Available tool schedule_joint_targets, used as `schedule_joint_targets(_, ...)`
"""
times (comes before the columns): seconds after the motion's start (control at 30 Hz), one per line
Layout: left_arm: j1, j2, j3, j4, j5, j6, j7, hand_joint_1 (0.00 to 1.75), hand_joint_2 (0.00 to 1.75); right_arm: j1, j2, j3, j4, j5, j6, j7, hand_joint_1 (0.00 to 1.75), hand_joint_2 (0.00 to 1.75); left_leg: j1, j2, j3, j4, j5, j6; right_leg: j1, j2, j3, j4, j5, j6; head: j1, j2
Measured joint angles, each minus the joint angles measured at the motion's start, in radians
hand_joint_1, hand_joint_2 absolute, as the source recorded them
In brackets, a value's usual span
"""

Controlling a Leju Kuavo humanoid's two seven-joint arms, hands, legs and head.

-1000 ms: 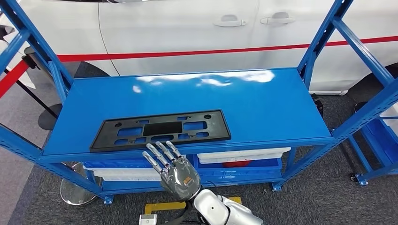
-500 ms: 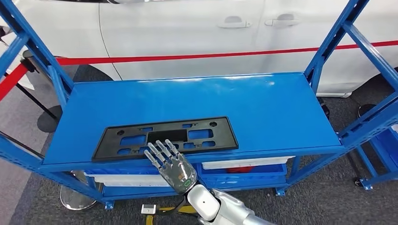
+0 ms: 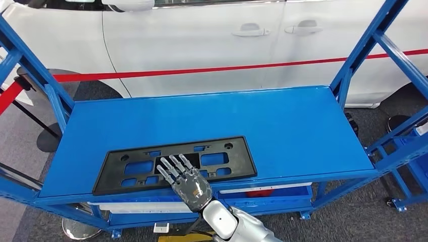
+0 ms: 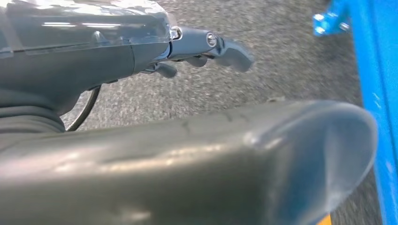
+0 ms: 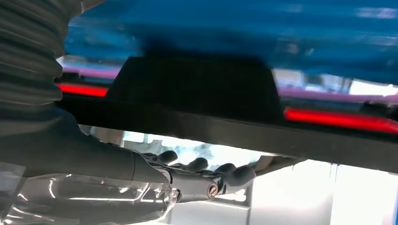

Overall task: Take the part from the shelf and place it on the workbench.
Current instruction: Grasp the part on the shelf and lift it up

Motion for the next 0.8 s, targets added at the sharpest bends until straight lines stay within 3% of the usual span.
schedule_joint_targets(0.1,0.002,0.002,0.0,0.0,-0.002,0.004,0.002,0.0,0.0,0.016,0.003,-0.045,-0.006,-0.001,0.017,-0.042,0.0,1.75,0.004,-0.001,0.006,-0.006,0.016,0.022,0.0,-0.002,-0.005,0.021,-0.023,0.017,0.001,0.0)
schedule_joint_targets(0.13,0.001,0.002,0.0,0.0,-0.004,0.004,0.003,0.0,0.0,0.02,0.003,-0.062,-0.01,-0.003,0.03,-0.058,0.0,1.75,0.005,0.0,0.007,-0.008,0.017,0.027,0.0,-0.002,-0.024,0.06,-0.047,0.021,0.001,0.0)
schedule_joint_targets(0.2,-0.001,0.003,0.0,0.0,-0.007,0.005,0.003,0.0,0.0,0.025,0.003,-0.097,-0.021,-0.018,0.069,-0.099,0.0,1.75,0.004,0.004,0.005,-0.009,0.017,0.034,-0.001,-0.002,-0.094,0.193,-0.112,0.025,0.002,0.0)
schedule_joint_targets(0.23,-0.002,0.004,0.0,0.0,-0.008,0.004,0.003,0.0,0.0,0.026,0.003,-0.113,-0.025,-0.029,0.091,-0.119,0.0,1.75,0.003,0.006,0.003,-0.009,0.017,0.036,-0.002,-0.002,-0.127,0.255,-0.134,0.027,0.002,0.0)
schedule_joint_targets(0.27,-0.002,0.004,0.0,0.0,-0.009,0.004,0.003,0.0,0.0,0.026,0.003,-0.127,-0.03,-0.041,0.11,-0.138,0.0,1.75,0.002,0.007,0.001,-0.009,0.019,0.036,-0.002,-0.002,-0.145,0.287,-0.139,0.027,0.003,0.0)
schedule_joint_targets(0.3,-0.002,0.004,0.0,0.0,-0.01,0.003,0.003,0.0,0.0,0.026,0.003,-0.14,-0.035,-0.055,0.126,-0.155,0.0,1.75,0.002,0.007,0.0,-0.009,0.021,0.036,-0.003,-0.003,-0.14,0.278,-0.124,0.027,0.003,0.0)
schedule_joint_targets(0.33,-0.002,0.004,0.0,0.0,-0.011,0.003,0.003,0.0,0.0,0.025,0.003,-0.153,-0.04,-0.069,0.141,-0.171,0.0,1.75,0.002,0.005,-0.002,-0.009,0.024,0.035,-0.004,-0.003,-0.114,0.23,-0.097,0.025,0.003,0.0)
schedule_joint_targets(0.4,-0.002,0.004,0.0,0.0,-0.011,0.002,0.003,0.0,0.0,0.023,0.003,-0.179,-0.057,-0.101,0.169,-0.2,0.0,1.75,0.0,-0.003,-0.007,-0.005,0.029,0.028,-0.004,-0.005,-0.037,0.091,-0.044,0.019,0.003,0.0)
schedule_joint_targets(0.43,-0.001,0.005,0.0,0.0,-0.011,0.002,0.003,0.0,0.0,0.022,0.003,-0.19,-0.065,-0.114,0.18,-0.211,0.0,1.75,-0.002,-0.006,-0.009,-0.002,0.03,0.024,-0.002,-0.006,-0.011,0.043,-0.031,0.015,0.003,0.0)
schedule_joint_targets(0.47,-0.001,0.005,0.0,0.0,-0.011,0.002,0.003,0.0,0.0,0.021,0.003,-0.2,-0.074,-0.127,0.191,-0.221,0.0,1.75,-0.004,-0.008,-0.011,0.0,0.031,0.019,-0.001,-0.006,0.001,0.017,-0.025,0.011,0.002,0.0)
schedule_joint_targets(0.6,0.002,0.006,0.0,0.0,-0.013,0.002,0.002,0.0,0.0,0.022,0.004,-0.238,-0.11,-0.171,0.225,-0.254,0.0,1.75,-0.001,-0.011,-0.014,-0.003,0.038,-0.004,0.003,-0.008,-0.005,0.01,-0.008,-0.013,0.002,0.0)
schedule_joint_targets(0.67,0.003,0.006,0.0,0.0,-0.013,0.002,0.001,0.0,0.0,0.023,0.004,-0.253,-0.125,-0.187,0.236,-0.265,0.0,1.75,0.0,-0.009,-0.037,0.045,0.004,-0.013,-0.001,-0.01,-0.007,0.005,0.002,-0.024,0.001,0.0)
schedule_joint_targets(0.77,0.005,0.007,0.0,0.0,-0.015,0.002,-0.001,0.0,0.0,0.026,0.003,-0.268,-0.138,-0.205,0.247,-0.275,0.0,1.75,0.0,-0.006,-0.12,0.234,-0.095,-0.021,0.0,-0.017,-0.012,0.005,0.006,-0.029,-0.001,0.0)
schedule_joint_targets(0.8,0.006,0.007,0.0,0.0,-0.015,0.001,-0.002,0.0,0.0,0.027,0.002,-0.271,-0.141,-0.209,0.25,-0.278,0.0,1.75,0.0,-0.005,-0.134,0.271,-0.104,-0.023,0.001,-0.019,-0.013,0.005,0.006,-0.029,-0.001,0.0)
